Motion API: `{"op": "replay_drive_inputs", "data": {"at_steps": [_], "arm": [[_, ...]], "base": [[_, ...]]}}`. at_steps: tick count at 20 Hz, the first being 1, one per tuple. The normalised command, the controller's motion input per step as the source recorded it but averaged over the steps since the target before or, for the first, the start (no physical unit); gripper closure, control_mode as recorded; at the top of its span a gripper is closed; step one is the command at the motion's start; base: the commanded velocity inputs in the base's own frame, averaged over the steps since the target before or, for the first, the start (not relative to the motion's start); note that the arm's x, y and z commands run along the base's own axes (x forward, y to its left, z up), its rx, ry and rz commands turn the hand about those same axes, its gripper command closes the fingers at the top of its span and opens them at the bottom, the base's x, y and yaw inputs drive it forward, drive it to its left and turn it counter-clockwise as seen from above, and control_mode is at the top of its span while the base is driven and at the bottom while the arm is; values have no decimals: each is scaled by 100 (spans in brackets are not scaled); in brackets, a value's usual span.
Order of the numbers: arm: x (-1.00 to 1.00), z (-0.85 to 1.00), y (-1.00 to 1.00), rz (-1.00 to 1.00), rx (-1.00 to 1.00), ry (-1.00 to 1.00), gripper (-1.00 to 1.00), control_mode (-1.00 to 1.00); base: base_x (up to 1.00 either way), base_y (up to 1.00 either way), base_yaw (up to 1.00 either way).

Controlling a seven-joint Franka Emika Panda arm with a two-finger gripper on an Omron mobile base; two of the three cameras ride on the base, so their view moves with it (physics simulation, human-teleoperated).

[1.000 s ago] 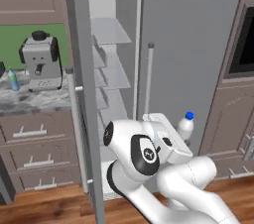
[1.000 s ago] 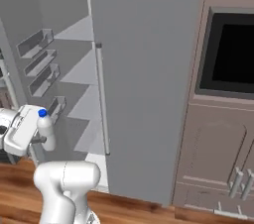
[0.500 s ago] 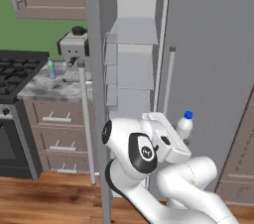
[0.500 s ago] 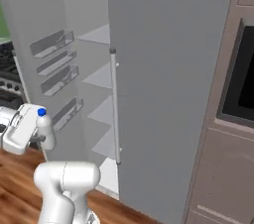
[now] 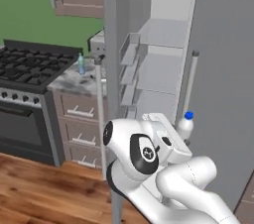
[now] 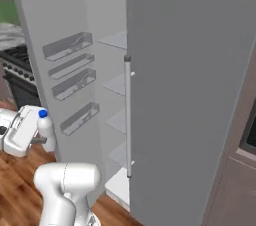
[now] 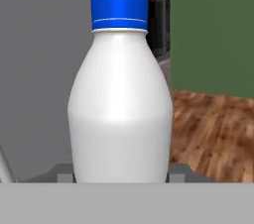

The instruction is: Take the bottled waters from the counter and place them in the freezer to freeze. Close the freezer door after placing the bottles.

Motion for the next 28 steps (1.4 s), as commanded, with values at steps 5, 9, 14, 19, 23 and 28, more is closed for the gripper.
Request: {"op": "replay_drive_inputs", "data": {"at_steps": [5, 9, 14, 19, 23, 28], "arm": [[0, 0, 0, 0, 0, 0, 100, 100], [0, 0, 0, 0, 0, 0, 100, 100], [0, 0, 0, 0, 0, 0, 100, 100], [0, 0, 0, 0, 0, 0, 100, 100], [0, 0, 0, 0, 0, 0, 100, 100], [0, 0, 0, 0, 0, 0, 100, 100]], "base": [[19, -52, 36], [51, -49, 17], [43, -6, 0], [26, 3, 0], [37, 9, 0], [42, 12, 0]]}}
